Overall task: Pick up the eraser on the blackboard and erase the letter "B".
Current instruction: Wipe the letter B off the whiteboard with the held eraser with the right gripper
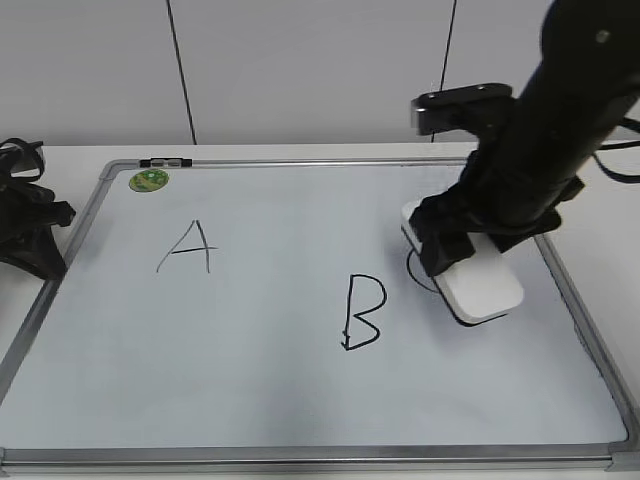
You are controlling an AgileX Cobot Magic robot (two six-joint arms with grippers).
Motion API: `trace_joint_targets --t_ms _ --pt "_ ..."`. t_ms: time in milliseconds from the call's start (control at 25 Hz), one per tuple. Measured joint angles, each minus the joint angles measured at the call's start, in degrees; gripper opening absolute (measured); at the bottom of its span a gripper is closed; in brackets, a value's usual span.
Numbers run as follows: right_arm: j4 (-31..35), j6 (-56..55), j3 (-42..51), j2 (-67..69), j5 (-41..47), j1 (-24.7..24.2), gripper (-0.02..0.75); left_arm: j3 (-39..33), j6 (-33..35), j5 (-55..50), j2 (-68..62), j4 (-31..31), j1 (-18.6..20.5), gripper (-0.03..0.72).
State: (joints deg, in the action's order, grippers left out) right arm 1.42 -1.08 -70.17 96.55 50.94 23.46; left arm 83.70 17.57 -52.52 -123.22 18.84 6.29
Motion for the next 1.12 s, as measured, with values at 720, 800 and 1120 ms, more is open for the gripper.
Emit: trace_joint_targets --t_ms 720,800,1120 --pt "9.15 2.4 -15.0 21.32 1.97 2.85 0.547 0.0 0.0 0.0 0.0 0.07 0.0 0.032" --pt "9.15 2.4 -17.13 23.44 2.73 2.85 0.547 0.0 0.0 0.0 0.0 0.07 0.0 0.032" --pt "7.45 2.4 -22.59 27.37 6.61 2.85 0.547 0.1 0.0 -0.04 0.0 0.12 0.0 0.032"
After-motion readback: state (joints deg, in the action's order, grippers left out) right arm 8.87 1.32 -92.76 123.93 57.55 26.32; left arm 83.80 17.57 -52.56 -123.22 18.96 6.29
